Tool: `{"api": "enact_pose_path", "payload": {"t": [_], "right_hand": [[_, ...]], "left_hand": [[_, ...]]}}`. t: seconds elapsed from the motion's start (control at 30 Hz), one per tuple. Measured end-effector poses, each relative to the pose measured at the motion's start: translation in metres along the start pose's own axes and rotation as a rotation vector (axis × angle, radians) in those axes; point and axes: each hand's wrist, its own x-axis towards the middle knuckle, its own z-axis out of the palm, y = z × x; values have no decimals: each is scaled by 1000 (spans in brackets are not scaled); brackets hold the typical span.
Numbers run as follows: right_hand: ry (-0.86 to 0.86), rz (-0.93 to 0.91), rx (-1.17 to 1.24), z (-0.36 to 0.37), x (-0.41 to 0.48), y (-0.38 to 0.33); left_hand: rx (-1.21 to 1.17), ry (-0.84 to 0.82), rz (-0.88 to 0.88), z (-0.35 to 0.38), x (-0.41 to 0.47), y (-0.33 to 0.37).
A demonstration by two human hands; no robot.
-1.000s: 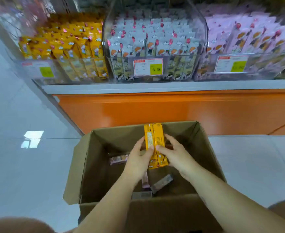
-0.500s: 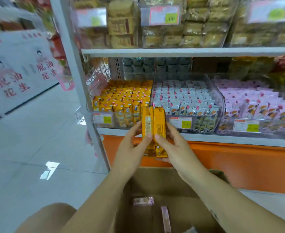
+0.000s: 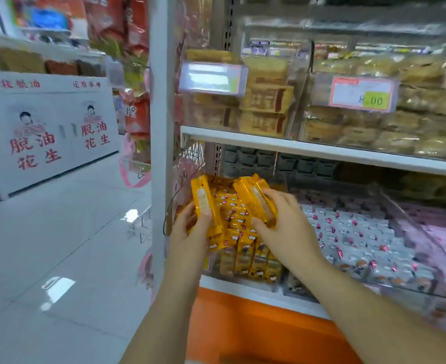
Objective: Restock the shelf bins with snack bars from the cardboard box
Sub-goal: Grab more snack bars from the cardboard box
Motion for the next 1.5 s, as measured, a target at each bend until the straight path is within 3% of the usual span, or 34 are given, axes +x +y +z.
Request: {"api": "enact_pose_path", "payload": {"t": [0.17, 0.27, 0.37, 0.47, 0.67, 0.87, 1.0, 1.1, 1.2, 1.33, 1.5], "right_hand": [[-40, -21, -239, 16, 32, 2], [-34, -164, -169, 19, 39, -13], [-277, -238, -11, 24, 41, -29], [-493, -226, -148, 34, 40, -31], [-219, -193, -41, 39, 48, -28], [46, -225, 100, 20, 48, -23], [19, -234, 189, 10, 37, -25], [-16, -223, 200, 7, 34, -29], [-54, -251, 94, 8, 30, -32], [-89, -292, -55, 9, 25, -32], [-136, -229, -134, 9, 20, -32]], "left_hand": [[-110, 43, -81, -13, 19, -11], [-135, 52, -85, -14, 26, -14], [-113, 51, -62, -13, 34, -16], [-71, 44, -10, -11, 36, -16], [-36, 32, -10, -12, 35, -12], [298, 94, 183, -26, 36, -1], [585, 113, 301, -34, 33, 9], [828, 13, 366, -38, 28, 9], [928, -89, 415, -40, 23, 2], [914, -106, 343, -42, 14, 0], [921, 8, 169, -46, 11, 0]]}}
